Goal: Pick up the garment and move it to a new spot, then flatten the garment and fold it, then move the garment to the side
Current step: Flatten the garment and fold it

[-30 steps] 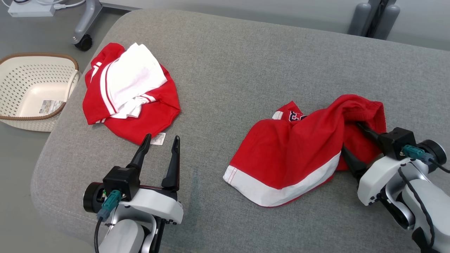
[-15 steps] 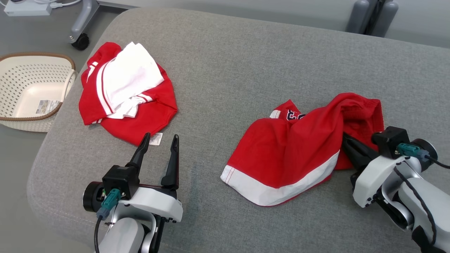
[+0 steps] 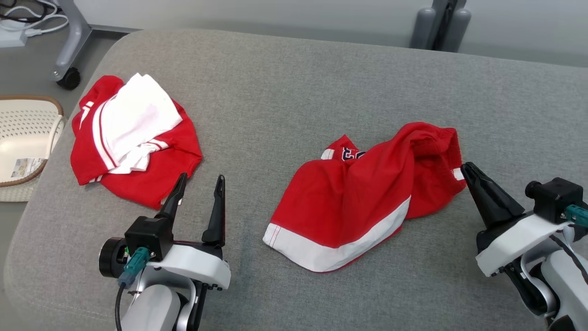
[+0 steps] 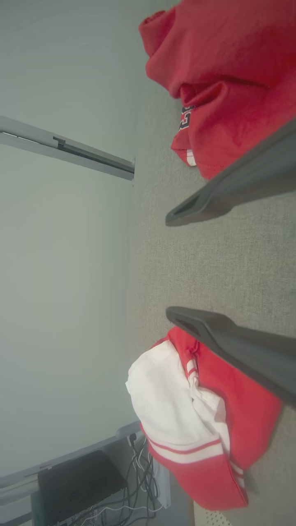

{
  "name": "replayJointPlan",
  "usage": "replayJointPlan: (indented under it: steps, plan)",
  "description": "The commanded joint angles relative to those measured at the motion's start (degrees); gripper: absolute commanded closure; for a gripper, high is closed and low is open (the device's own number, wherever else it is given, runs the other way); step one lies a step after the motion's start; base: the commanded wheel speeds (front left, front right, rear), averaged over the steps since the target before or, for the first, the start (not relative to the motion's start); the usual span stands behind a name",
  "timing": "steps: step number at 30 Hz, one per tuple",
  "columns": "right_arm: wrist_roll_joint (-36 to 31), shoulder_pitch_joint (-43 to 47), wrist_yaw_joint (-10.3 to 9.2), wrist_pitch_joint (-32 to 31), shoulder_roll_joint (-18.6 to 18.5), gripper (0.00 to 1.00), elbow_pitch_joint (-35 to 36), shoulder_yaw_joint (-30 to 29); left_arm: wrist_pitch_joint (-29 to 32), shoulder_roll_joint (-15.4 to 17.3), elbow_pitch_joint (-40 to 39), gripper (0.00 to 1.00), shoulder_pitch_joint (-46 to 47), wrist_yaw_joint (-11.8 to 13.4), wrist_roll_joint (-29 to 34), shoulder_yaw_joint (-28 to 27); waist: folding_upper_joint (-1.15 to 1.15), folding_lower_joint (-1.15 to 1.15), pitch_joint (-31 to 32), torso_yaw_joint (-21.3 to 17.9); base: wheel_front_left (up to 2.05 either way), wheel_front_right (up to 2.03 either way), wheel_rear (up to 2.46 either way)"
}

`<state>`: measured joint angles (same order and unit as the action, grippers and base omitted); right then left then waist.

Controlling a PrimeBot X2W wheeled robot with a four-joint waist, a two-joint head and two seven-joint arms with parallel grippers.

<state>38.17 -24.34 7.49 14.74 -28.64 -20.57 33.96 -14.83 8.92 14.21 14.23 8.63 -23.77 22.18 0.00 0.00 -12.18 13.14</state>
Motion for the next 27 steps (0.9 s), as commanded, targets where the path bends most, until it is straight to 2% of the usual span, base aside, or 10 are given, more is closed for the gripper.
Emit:
replayJointPlan:
  steps: [1, 2, 8, 16, 27]
  plan:
    - [-1.47, 1.28, 0.02, 0.44, 0.56, 0.39, 0.59, -1.39, -0.25, 0.60, -0.23, 0.00, -0.50, 0.23, 0.35, -0.21, 0.00, 0.00, 0.49, -0.92, 0.00, 0.00, 0.00]
    - [-2.27, 2.11, 0.02, 0.54, 1.42, 0.00, 1.13, -3.25, -0.19, 0.74, -0.32, 0.00, -0.60, 0.35, 0.38, -0.20, 0.00, 0.00, 0.65, -1.34, 0.00, 0.00, 0.00]
    - [-8.63, 8.25, 0.02, 0.59, 7.72, 0.00, 6.61, -13.22, 0.47, 2.10, -1.22, 0.00, -1.00, 1.07, 0.39, -0.69, 0.00, 0.00, 1.95, -3.77, 0.00, 0.00, 0.00]
    - [-17.50, 16.48, 0.02, 0.61, 14.33, 0.00, 12.14, -23.88, 1.81, 4.50, -3.01, 0.00, -3.26, 2.38, 1.25, -0.74, 0.00, 0.00, 4.89, -6.40, 0.00, 0.00, 0.00]
    - [-21.72, 23.78, 0.02, 0.62, 18.70, 0.00, 14.11, -28.94, 3.82, 6.46, -6.93, 0.00, -8.14, 4.68, 1.51, -0.65, 0.00, 0.00, 7.74, -7.59, 0.00, 0.00, 0.00]
